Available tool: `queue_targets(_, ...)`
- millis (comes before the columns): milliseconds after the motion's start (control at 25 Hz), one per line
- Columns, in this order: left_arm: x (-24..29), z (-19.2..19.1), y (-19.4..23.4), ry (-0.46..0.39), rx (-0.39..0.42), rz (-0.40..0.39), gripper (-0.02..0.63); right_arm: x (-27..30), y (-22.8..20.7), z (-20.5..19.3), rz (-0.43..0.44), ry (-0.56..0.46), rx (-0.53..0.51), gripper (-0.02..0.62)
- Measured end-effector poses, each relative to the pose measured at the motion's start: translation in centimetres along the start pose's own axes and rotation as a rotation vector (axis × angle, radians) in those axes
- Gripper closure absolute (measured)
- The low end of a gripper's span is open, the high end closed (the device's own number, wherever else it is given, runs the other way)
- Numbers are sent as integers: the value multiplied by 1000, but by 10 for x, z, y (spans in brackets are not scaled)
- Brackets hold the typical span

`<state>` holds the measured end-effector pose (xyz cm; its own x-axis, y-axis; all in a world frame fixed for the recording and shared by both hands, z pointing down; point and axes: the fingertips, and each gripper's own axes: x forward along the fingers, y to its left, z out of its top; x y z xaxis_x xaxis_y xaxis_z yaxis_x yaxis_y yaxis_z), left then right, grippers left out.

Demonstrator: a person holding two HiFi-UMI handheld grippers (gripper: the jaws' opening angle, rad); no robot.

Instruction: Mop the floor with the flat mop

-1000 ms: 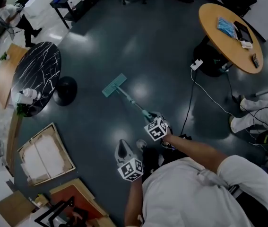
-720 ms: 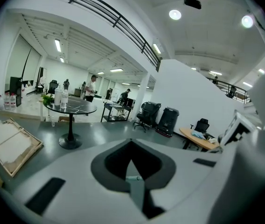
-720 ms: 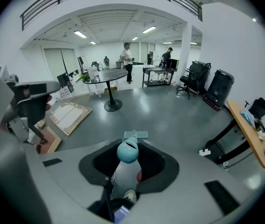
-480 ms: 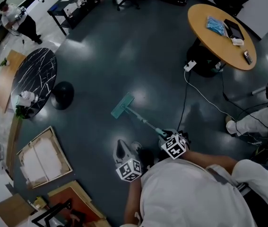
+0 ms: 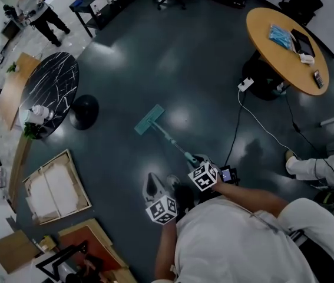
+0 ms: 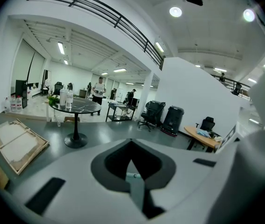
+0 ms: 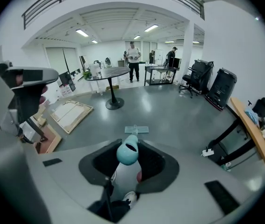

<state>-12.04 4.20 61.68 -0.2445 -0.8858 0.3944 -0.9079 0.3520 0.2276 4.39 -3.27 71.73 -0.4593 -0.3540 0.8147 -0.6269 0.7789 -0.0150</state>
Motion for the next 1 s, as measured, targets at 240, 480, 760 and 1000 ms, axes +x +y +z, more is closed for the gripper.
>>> queue_targets(240, 28, 17, 32, -19, -4, 31, 600, 72, -4, 67, -31, -22, -20, 485)
queue_targets(480, 46, 32, 64, -17, -16, 50, 601, 145, -4, 121, -64, 4, -48, 485)
queue_targets(760, 42, 22, 100, 22, -18, 92, 600, 194, -6, 163, -88, -7, -51, 485)
queue_targets(1000, 39, 13, 94, 40, -3, 60, 600, 179, -12, 152, -90, 7, -49, 485)
